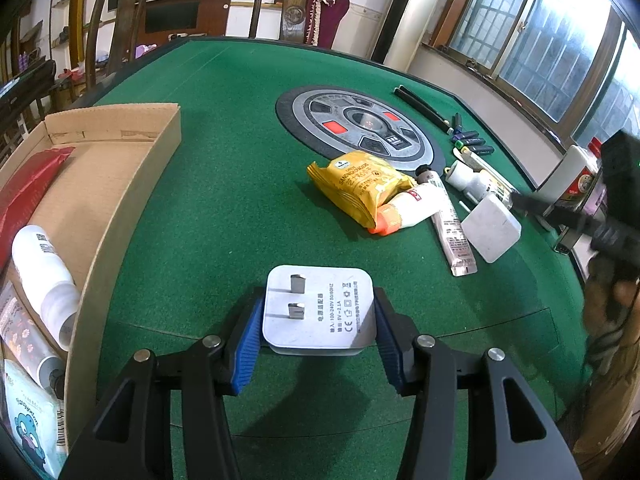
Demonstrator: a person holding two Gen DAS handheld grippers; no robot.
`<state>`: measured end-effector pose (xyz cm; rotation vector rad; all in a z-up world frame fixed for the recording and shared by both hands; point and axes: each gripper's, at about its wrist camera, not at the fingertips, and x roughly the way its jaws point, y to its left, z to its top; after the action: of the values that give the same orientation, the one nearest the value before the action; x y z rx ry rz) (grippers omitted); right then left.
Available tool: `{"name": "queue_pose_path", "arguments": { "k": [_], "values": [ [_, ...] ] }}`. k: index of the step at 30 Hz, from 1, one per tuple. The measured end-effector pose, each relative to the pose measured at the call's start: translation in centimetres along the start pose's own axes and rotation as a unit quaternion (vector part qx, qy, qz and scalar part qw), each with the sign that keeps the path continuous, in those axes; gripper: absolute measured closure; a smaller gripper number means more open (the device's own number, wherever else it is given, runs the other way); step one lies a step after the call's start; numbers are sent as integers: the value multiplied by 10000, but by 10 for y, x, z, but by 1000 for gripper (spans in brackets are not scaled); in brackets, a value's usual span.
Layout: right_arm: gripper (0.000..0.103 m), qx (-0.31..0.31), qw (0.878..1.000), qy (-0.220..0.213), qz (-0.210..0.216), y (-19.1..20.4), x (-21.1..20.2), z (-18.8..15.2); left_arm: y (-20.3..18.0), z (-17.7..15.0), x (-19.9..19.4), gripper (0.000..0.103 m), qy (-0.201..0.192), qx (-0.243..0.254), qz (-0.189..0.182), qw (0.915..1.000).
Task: Organize objects
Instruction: 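Grasp the small white rectangular box with the right tool while the left holds the charger, then grasp the white green-labelled bottle with the right tool while the left holds the charger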
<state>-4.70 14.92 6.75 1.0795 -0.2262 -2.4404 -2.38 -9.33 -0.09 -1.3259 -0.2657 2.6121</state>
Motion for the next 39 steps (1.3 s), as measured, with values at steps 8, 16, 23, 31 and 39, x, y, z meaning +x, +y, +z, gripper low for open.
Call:
{"name": "queue_pose_path", "arguments": {
  "k": [8, 16, 23, 31, 39],
  "values": [
    [60, -808, 9938, 372, -673, -6, 49, 13, 0, 0, 1, 53, 12, 19, -15, 10000],
    [66, -970, 9905, 642, -737, 1, 65, 7, 0, 0, 1, 53, 15, 25, -17, 10000],
    [66, -501, 9935, 891, -505, -10, 76, 15, 0, 0, 1, 52, 19, 39, -6, 10000],
    [67, -470, 9937, 729, -705, -5, 70, 11, 0, -1, 1, 52, 20, 52, 14, 10000],
    [66, -67, 9999, -110, -22, 26, 16, 6, 1, -1, -1, 52, 5, 50, 38, 10000]
  ]
}}
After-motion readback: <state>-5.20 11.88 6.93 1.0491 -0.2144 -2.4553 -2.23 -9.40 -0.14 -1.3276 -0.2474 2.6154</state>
